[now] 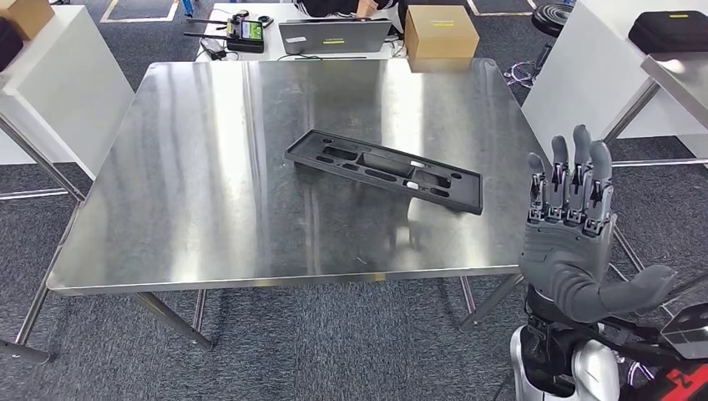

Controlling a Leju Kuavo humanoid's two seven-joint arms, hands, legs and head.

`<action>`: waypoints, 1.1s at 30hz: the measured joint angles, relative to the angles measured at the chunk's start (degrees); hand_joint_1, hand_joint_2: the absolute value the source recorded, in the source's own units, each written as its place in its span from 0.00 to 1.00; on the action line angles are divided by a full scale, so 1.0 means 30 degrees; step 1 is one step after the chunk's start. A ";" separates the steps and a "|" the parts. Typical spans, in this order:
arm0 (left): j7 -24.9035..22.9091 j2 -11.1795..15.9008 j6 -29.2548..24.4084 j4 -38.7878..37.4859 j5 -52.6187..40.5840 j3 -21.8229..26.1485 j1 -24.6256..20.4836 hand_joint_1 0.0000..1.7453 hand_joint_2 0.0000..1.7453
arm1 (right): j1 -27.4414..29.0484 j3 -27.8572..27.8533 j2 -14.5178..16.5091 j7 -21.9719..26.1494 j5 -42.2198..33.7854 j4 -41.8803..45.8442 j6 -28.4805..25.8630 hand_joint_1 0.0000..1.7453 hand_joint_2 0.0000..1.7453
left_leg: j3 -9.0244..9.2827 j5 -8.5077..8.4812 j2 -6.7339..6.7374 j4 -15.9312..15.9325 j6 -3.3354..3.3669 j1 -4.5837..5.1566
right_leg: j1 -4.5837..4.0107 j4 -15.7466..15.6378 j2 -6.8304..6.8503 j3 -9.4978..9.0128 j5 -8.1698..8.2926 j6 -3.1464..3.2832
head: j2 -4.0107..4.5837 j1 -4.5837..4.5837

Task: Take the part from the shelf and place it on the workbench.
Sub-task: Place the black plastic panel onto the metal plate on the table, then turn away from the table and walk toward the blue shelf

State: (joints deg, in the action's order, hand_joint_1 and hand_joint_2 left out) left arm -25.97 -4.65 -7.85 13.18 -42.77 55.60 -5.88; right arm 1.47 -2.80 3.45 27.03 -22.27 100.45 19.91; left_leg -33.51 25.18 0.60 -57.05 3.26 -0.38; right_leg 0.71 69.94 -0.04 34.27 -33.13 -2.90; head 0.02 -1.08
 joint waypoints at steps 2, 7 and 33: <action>0.0000 -0.0011 0.0009 0.0000 0.0000 0.0024 -0.0004 0.00 0.00 | -0.0038 0.0002 0.0000 0.0000 0.0000 -0.0026 0.0002 0.00 0.00 | -0.0274 -0.0281 -0.0015 -0.0030 -0.0126 0.0033 | -0.0033 -0.2812 -0.0007 -0.1959 0.0693 -0.0131 | 0.0000 -0.0002; 0.0000 -0.0015 0.0009 0.0000 0.0000 0.0042 0.0000 0.00 0.00 | -0.0118 -0.0007 0.0013 -0.0002 -0.0002 -0.0042 0.0007 0.00 0.00 | -0.0538 -0.0772 -0.0034 -0.0109 -0.0677 0.0032 | -0.0130 -0.5070 -0.0001 -0.2903 0.1012 0.0431 | 0.0000 0.0014; 0.0000 0.0042 -0.0182 0.0002 -0.0446 0.0075 -0.0075 0.00 0.00 | -0.0008 -0.0055 0.0117 -0.0246 0.0375 -0.0078 -0.0284 0.00 0.00 | -0.0760 -0.0510 0.0025 -0.0263 -0.0201 0.0023 | -0.0078 -0.2687 0.0050 -0.2003 0.0804 -0.0082 | 0.0000 -0.0066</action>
State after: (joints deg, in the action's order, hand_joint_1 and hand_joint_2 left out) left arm -25.97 -4.52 -8.40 13.19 -44.11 55.83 -6.11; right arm 1.45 -2.97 3.80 26.29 -21.15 100.21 19.06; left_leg -35.79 23.65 0.67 -57.83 2.65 -0.31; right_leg 0.47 61.88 0.11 28.26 -30.71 -3.15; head 0.02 -1.28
